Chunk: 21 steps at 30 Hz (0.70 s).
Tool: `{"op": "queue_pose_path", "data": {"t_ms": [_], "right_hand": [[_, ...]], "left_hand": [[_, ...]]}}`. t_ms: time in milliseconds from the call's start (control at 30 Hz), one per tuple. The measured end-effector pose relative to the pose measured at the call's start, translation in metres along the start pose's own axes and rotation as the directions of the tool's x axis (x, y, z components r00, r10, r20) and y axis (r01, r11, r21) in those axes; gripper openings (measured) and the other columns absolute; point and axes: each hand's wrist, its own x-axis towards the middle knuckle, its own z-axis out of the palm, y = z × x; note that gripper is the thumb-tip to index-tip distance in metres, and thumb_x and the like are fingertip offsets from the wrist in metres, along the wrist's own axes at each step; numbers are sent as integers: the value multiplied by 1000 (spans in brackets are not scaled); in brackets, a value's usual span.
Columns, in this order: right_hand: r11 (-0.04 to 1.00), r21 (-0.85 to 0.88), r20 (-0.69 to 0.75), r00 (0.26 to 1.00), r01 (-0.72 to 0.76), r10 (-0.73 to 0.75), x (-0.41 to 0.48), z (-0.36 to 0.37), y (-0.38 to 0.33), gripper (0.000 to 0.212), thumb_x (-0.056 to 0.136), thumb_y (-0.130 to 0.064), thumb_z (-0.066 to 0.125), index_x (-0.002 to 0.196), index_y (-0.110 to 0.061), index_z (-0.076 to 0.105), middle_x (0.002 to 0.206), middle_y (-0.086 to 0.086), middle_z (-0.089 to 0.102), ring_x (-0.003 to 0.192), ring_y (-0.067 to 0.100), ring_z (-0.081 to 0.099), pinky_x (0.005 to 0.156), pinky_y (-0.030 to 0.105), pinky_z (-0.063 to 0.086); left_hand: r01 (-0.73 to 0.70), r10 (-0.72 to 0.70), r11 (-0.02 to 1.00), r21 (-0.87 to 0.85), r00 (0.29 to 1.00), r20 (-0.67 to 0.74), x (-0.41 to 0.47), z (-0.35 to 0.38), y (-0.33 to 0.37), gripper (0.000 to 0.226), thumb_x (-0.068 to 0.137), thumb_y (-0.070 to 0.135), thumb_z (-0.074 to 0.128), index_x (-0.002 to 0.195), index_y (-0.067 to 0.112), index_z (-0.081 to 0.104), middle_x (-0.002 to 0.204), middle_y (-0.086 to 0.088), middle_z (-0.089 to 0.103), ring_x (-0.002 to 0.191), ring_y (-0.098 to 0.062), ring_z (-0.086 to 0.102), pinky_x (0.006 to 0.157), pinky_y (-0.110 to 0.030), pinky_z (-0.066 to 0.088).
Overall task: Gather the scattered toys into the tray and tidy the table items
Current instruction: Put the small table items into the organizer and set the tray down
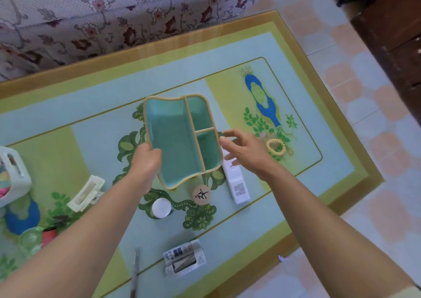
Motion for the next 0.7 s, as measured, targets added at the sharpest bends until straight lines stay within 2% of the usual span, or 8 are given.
{"op": "queue_pose_path", "data": {"t_ms": [67,133,233,300,367,467,567,700], "right_hand": [[997,-65,-190,982,-36,23,-1,-1,15,37,91,-35,58,120,-12,58,96,4,69,80,21,68,69,38,55],[954,-257,-294,953,-153,74,0,6,36,40,90,-32,57,122,-8,56,106,8,65,91,23,64,78,37,51],[837,-462,-234,950,-294,205,2,24,63,55,87,-41,59,127,-8,44,127,11,52,113,30,52,86,40,46],[767,-548,-228,942,-333,246,3,36,75,65,82,-49,63,128,-9,38,129,11,46,116,32,48,85,42,45],[715,-607,-249,937,-347,244,6,47,84,70,80,-51,66,127,-10,34,127,11,44,115,32,48,82,42,46],[669,-661,-269,940,-339,211,11,56,91,67,81,-42,70,126,-9,33,126,12,43,111,32,50,79,41,48],[658,-682,-267,947,-319,182,13,53,97,56,85,-32,65,125,-6,35,126,13,44,108,33,52,75,39,47],[824,-456,-296,931,-336,216,6,25,91,56,79,-35,66,120,-7,40,119,11,49,101,32,56,70,36,43]], "left_hand": [[-4,4,1000,11,1000,-27,0,-1,-3,40,92,2,38,122,16,61,103,0,61,86,-23,57,66,-29,43],[0,0,1000,19,1000,-16,0,-2,-6,39,92,2,39,120,16,61,105,0,62,89,-23,58,70,-30,44],[6,-6,1000,28,1000,-13,1,0,-10,37,92,3,39,120,14,61,103,2,61,87,-20,58,67,-28,44],[0,-1,1000,29,1000,3,1,2,-13,37,92,4,39,119,15,61,101,4,62,81,-14,59,61,-24,44],[8,-9,999,38,1000,26,1,4,-17,38,92,4,38,123,13,60,107,2,63,87,-18,60,67,-27,46],[28,-31,997,77,999,29,1,7,-21,41,91,4,37,126,10,57,115,-3,63,98,-26,59,76,-35,48],[15,-18,994,108,1000,26,-1,6,-25,42,89,3,36,124,10,58,114,-4,64,97,-26,59,73,-33,47],[-10,8,994,113,1000,18,-6,9,-25,42,90,1,36,123,10,59,108,-1,61,95,-26,57,74,-33,45]]}}
